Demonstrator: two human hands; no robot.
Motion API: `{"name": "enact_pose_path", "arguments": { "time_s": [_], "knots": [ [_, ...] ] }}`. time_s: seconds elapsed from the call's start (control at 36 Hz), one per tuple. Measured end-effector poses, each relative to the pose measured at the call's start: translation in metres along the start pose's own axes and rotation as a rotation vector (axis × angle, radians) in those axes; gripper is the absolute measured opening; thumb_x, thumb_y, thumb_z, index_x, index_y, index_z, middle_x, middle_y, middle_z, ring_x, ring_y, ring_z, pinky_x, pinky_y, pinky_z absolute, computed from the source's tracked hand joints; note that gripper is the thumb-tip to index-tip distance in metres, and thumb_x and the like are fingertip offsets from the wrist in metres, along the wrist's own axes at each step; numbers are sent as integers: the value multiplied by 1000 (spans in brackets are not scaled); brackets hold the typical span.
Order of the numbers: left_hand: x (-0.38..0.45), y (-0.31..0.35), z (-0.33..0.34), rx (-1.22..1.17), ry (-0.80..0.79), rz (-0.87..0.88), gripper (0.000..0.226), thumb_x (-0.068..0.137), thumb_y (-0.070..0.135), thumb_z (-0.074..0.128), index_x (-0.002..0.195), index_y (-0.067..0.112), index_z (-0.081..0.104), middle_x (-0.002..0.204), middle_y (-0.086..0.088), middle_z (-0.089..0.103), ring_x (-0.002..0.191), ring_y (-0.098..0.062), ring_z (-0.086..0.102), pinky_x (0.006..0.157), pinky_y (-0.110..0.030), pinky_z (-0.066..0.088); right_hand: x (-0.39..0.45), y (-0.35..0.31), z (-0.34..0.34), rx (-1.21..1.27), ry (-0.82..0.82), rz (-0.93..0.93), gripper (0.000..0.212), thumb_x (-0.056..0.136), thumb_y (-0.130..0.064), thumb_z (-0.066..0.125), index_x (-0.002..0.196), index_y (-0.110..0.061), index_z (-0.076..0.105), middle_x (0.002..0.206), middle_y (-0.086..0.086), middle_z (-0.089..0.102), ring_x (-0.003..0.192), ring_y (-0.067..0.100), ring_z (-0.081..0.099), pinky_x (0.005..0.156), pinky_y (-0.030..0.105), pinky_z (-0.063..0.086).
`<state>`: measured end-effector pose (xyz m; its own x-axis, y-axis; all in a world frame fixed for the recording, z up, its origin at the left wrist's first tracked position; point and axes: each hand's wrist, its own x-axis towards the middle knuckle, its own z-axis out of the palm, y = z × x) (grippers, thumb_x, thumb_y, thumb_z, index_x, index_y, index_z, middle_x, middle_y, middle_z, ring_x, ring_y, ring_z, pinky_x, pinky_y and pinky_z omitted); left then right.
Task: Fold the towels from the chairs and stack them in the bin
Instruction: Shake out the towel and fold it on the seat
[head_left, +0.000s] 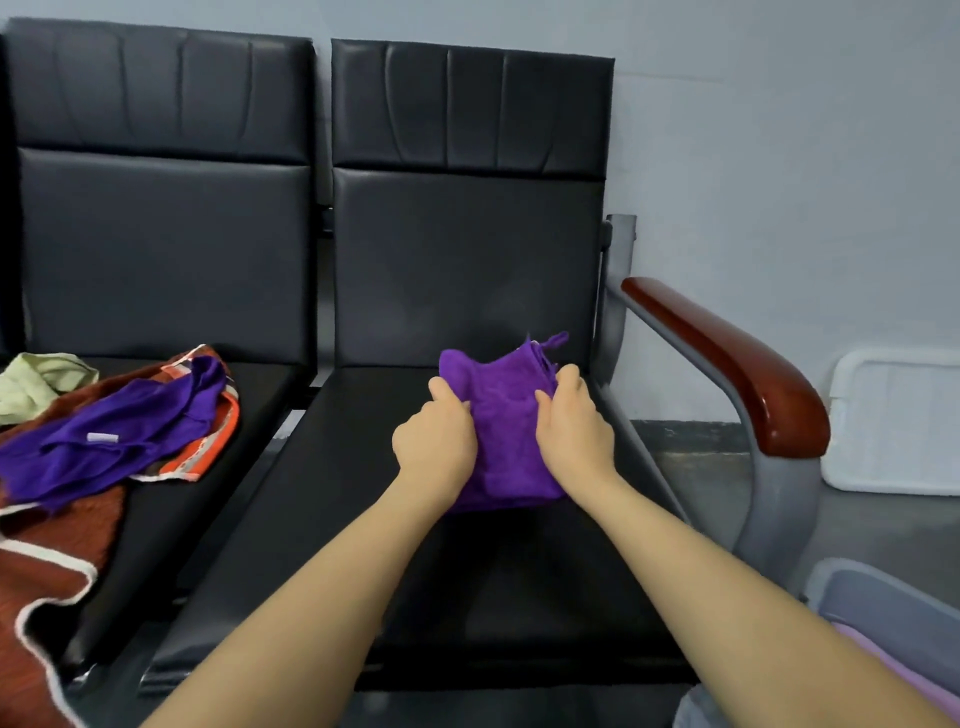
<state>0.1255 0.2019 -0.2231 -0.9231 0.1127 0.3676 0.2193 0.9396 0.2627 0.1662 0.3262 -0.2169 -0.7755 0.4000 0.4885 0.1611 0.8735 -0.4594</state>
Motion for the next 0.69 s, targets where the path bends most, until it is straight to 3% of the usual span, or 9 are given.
{"name": "enact_pose_path", "arguments": {
  "time_s": [0.25, 0.36, 0.5, 0.56, 0.69],
  "knots": [
    [6, 79, -14, -130, 92, 235, 37, 102, 40, 28, 117, 7, 37, 94, -5, 66, 80, -27, 67, 57, -30, 37, 5, 36, -81, -129, 188, 44, 26, 101, -27, 40, 122, -12, 40, 103, 2, 55, 86, 17, 62, 63, 26, 43],
    [-5, 130, -26, -177, 133, 328, 37, 102, 41, 29, 116, 8, 38, 92, -4, 65, 77, -26, 66, 56, -30, 36, 1, 68, -121, -200, 256, 101, 29, 102, -28, 36, 123, -9, 40, 113, 6, 53, 91, 25, 60, 56, 26, 30],
    [-31, 200, -42, -176, 113, 465, 40, 102, 40, 30, 122, 7, 37, 104, -6, 64, 90, -30, 66, 55, -32, 32, -20, 119, -166, -242, 347, 211, 28, 103, -28, 34, 118, -4, 39, 114, 10, 52, 88, 37, 60, 62, 38, 38],
    [-48, 233, -43, -216, 92, 535, 38, 102, 39, 32, 122, 8, 37, 107, -7, 63, 94, -32, 65, 63, -34, 36, -33, 146, -185, -237, 360, 257, 27, 103, -27, 34, 116, -4, 39, 113, 10, 53, 89, 37, 59, 64, 39, 39],
    [-97, 300, -24, -264, 15, 641, 38, 102, 37, 32, 124, 6, 37, 109, -10, 63, 97, -34, 64, 65, -36, 36, -67, 220, -223, -240, 387, 340, 24, 102, -25, 37, 114, -5, 41, 110, 11, 55, 90, 37, 59, 65, 38, 37]
  ]
}}
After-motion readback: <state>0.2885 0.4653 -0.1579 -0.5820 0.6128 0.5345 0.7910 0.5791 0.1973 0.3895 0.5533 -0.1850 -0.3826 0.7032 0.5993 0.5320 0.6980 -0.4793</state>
